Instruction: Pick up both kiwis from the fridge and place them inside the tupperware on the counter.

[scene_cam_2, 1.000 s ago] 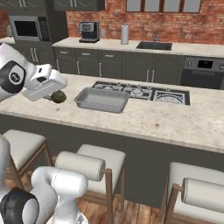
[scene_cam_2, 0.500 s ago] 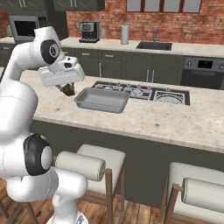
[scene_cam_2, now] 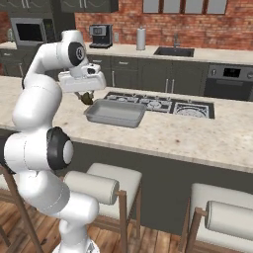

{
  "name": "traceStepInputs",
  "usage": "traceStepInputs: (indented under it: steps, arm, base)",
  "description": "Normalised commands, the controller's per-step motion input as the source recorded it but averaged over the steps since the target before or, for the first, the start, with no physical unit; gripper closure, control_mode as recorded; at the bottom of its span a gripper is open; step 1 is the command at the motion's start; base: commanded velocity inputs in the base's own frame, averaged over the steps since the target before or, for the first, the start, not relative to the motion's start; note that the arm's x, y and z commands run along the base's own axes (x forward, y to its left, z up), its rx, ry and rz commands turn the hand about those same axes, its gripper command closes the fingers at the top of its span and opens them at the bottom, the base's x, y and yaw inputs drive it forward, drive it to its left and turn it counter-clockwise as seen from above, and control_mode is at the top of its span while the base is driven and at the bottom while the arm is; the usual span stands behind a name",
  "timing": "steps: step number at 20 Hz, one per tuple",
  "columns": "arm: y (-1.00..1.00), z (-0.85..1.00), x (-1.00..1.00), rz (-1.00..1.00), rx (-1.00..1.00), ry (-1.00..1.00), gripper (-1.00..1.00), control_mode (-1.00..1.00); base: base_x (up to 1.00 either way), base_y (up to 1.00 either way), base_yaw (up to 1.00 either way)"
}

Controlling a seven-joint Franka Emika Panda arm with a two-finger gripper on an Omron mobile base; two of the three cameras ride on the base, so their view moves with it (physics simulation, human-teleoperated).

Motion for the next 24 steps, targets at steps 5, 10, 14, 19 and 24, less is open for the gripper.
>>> traceStepInputs:
  steps: [5,10,14,19,24]
  arm:
    - [-0.14,-0.28,0.50,0.00,0.08,0.00,1.00,-1.00]
    - [-0.18,-0.22,0.58,0.00,0.12,0.00,1.00,-1.00]
    - [-0.14,-0.32,0.54,0.00,0.04,0.00,1.00,-1.00]
    - [-0.10,-0.30,0.54,0.00,0.02,0.00,1.00,-1.00]
    - [-0.07,-0.21,0.62,0.00,0.02,0.00,1.00,-1.00]
  base:
    - [0.00,0.00,0.00]
    - [0.00,0.00,0.00]
    - [0.00,0.00,0.00]
    - [0.00,0.00,0.00]
    - [0.00,0.00,0.00]
